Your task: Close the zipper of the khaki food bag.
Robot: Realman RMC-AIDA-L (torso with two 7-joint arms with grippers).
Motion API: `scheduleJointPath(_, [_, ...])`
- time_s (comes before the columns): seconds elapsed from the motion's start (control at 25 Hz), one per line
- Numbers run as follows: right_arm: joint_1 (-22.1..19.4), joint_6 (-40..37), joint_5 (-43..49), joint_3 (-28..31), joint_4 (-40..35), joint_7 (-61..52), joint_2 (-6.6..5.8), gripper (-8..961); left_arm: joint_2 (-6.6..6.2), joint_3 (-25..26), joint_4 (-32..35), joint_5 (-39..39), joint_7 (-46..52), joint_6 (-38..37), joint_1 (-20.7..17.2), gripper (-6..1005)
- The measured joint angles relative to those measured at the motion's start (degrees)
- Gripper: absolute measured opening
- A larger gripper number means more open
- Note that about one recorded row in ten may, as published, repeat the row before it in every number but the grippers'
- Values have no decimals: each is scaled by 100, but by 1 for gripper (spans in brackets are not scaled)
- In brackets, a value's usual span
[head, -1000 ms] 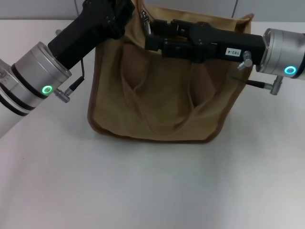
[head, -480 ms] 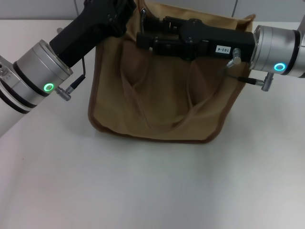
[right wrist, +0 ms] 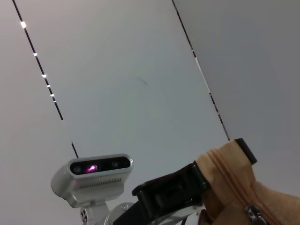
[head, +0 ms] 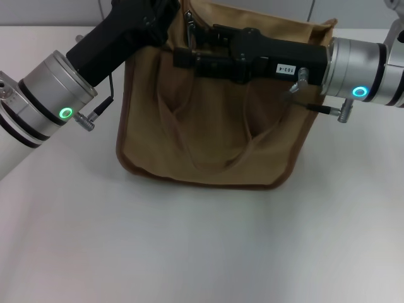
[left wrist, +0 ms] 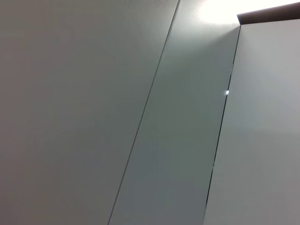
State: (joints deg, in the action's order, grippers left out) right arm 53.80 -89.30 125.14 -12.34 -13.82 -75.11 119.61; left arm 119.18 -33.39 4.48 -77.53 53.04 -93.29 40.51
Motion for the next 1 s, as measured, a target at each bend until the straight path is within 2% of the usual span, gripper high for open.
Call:
scheduleJointPath(0.4, [23, 166, -151, -56, 36, 18, 0, 743, 0, -23, 0, 3, -10, 16, 34, 20])
scheduleJointPath(0.64, [-2, 360, -312, -57, 197, 398, 9, 707, 0, -26, 0, 3, -13, 17, 36, 20])
scheduleJointPath(1.0, [-13, 365, -327, -58, 221, 465, 10, 361, 0, -4, 0, 2, -13, 14, 36, 21])
